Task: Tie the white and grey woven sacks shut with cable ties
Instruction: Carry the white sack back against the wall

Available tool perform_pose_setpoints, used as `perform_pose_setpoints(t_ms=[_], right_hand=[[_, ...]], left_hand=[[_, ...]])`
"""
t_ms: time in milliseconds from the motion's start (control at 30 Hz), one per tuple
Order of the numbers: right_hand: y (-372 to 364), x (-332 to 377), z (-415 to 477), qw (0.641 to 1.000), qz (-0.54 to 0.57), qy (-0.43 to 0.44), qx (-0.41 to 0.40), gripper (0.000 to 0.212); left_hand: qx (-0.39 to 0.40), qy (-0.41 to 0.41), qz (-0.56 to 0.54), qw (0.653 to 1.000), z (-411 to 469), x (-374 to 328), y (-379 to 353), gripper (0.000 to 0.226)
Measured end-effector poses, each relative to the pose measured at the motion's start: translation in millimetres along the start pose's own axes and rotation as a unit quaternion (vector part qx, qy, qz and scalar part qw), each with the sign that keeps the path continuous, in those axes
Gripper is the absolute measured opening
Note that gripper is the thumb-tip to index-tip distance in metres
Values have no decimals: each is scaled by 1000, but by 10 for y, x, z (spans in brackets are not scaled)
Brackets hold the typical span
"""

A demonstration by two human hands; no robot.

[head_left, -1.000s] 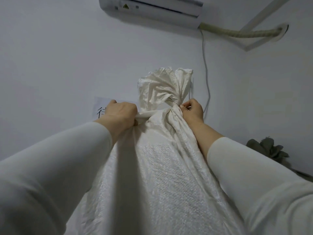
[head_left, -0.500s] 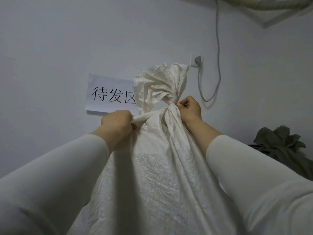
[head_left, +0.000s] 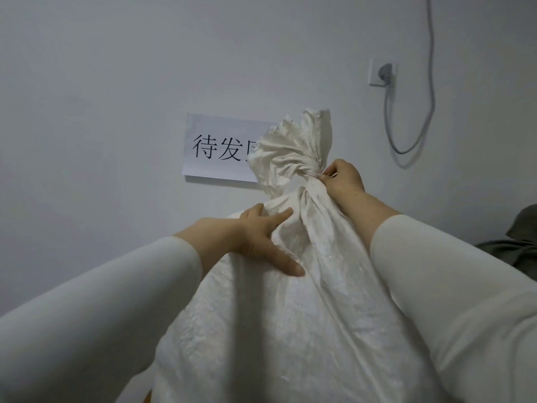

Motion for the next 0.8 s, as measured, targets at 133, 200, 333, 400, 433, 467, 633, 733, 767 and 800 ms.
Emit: perform_pose_setpoints(t_ms=[133, 200, 333, 400, 433, 467, 633, 733, 767, 800], right_hand=[[1, -158, -122, 994, -55, -2, 90, 30], [58, -273, -272, 984, -117, 4, 134, 50], [145, -619, -743, 941, -171, -28, 291, 84], [178, -858, -991, 908, -183, -79, 370, 101], [197, -968, -1091, 897, -187, -98, 388, 105], [206, -1061, -1161, 895, -188, -110, 389, 107], [180, -1447, -1149, 912, -243, -146, 297, 120], [203, -1657, -1127, 921, -209, -173, 280, 115], [243, -1707, -1139, 928, -180, -180, 274, 107], [296, -1756, -1154, 932, -160, -186, 266, 101]], left_hand=[[-167, 34, 81, 982, 225, -108, 10, 92], [-229, 86, 121, 962, 325, -121, -67, 87], [-165, 102, -19, 981, 526, -115, -476, 76], [-132, 101, -65, 984, 552, -122, -614, 77], [-130, 100, -70, 984, 540, -133, -639, 79], [-132, 99, -74, 984, 519, -134, -659, 83], [-131, 159, -113, 972, 366, 100, -831, 126], [-99, 176, -134, 970, 259, 208, -988, 123], [-82, 174, -155, 969, 231, 203, -1048, 120], [-67, 168, -175, 968, 228, 183, -1110, 118]])
Point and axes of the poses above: each hand's wrist, its own z-axis towards the middle knuckle, its own y-axis out of the back of the hand, x = y × z, the point moved 6 cm from there along z, towards the middle knuckle
